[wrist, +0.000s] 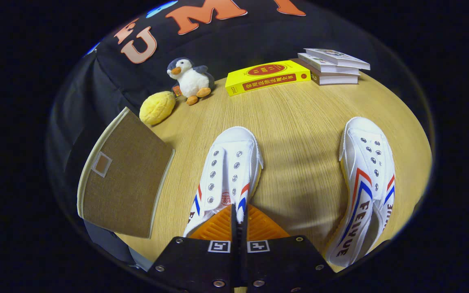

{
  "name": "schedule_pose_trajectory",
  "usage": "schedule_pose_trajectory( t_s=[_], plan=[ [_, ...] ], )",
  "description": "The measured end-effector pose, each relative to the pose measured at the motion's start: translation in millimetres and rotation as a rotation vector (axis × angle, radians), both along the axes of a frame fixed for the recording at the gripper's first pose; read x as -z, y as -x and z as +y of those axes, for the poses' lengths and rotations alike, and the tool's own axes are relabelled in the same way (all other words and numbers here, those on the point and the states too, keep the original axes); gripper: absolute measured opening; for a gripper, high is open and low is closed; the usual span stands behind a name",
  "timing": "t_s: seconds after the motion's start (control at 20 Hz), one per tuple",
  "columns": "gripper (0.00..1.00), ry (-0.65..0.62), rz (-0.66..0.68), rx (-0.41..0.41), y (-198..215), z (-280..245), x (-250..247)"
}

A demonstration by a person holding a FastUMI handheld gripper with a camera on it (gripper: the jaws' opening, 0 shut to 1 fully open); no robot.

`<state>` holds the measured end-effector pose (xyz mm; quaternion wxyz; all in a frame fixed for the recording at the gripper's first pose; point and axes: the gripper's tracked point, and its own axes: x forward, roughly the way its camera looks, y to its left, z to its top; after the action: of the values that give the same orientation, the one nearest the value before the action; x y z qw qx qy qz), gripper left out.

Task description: Open the storage box then place both shoes into the box .Put the left shoe in first, then the right shoe, with the right side of both shoes facing outward in a uniform manner.

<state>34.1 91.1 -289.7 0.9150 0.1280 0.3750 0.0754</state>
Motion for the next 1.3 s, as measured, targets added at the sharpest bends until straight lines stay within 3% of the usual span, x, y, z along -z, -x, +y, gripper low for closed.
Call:
schedule_pose_trajectory(
  t_s=[0.4,0.65,0.8,1.0,1.3],
  plan=[
    [0.0,-0.125,-0.096,0.232,2,11,-70],
    [0.0,-0.146,-0.228,0.29,14,39,-154],
    [0.0,-0.176,-0.289,0.27,19,78,-193],
    [0.0,-0.218,-0.297,0.16,20,152,-215],
    [0.0,-0.207,-0.214,0.014,18,256,-185]
  ],
)
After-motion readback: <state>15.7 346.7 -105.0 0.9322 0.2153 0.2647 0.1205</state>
